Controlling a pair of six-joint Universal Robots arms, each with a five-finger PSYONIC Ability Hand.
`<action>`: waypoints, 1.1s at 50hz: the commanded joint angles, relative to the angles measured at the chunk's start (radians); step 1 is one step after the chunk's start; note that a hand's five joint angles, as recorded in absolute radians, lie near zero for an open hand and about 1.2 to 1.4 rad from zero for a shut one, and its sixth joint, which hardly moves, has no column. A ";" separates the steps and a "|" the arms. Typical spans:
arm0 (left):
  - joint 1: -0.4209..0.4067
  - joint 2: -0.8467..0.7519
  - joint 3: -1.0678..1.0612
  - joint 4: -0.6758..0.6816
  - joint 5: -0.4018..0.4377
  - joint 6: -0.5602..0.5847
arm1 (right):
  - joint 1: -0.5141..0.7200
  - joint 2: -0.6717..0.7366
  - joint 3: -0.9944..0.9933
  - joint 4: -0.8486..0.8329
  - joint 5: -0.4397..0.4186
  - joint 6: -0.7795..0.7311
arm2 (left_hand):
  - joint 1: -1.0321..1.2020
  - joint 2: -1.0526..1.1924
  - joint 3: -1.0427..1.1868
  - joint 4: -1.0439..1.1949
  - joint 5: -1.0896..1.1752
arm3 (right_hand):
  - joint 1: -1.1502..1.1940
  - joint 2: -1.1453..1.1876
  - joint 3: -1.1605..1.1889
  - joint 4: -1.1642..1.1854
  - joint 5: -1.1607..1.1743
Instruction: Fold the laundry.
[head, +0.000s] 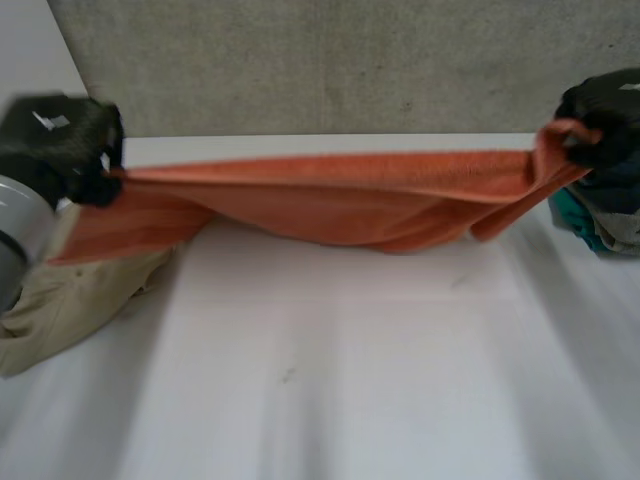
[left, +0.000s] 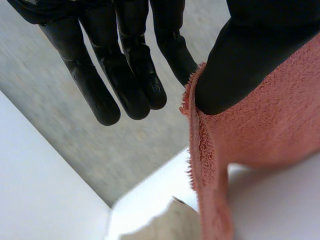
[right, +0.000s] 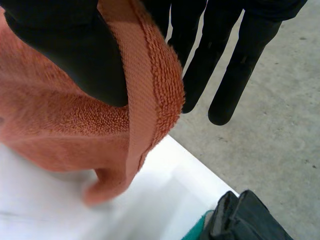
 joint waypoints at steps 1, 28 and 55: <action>0.022 0.029 0.112 -0.196 0.015 0.095 | -0.081 0.014 -0.111 0.245 -0.097 -0.051 | 0.241 0.199 0.206 0.197 0.241 | 0.316 0.232 0.212 0.201 0.216; -0.048 -0.389 0.488 0.634 0.034 0.090 | 0.071 0.159 -0.054 -1.044 0.237 0.597 | 0.241 0.199 0.206 0.197 0.241 | 0.316 0.232 0.212 0.201 0.216; -0.125 -0.499 -0.211 0.580 0.008 0.173 | -0.029 0.372 0.230 -0.333 0.029 -0.128 | 0.241 0.199 0.206 0.197 0.241 | 0.316 0.232 0.212 0.201 0.216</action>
